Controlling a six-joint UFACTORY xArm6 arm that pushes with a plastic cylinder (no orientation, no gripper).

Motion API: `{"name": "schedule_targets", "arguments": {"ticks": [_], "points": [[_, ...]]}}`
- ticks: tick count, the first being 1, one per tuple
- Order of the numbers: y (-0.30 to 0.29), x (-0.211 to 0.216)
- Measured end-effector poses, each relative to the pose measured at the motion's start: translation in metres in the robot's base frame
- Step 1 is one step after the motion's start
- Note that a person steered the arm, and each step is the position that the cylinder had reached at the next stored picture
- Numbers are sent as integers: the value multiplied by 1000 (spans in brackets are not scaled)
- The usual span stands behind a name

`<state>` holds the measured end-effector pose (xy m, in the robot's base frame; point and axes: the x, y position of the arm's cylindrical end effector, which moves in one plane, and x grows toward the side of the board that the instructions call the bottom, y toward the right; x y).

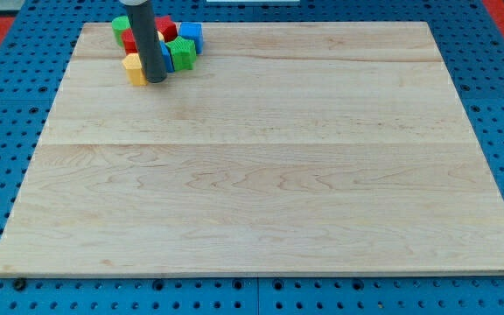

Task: Move green circle between red blocks

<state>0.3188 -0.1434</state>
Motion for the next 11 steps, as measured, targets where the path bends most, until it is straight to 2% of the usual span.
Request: {"name": "schedule_targets", "arguments": {"ticks": [3,4,5,6,11], "points": [[-1,0],[15,28],[-32,101],[-153,124],[-162,118]]}}
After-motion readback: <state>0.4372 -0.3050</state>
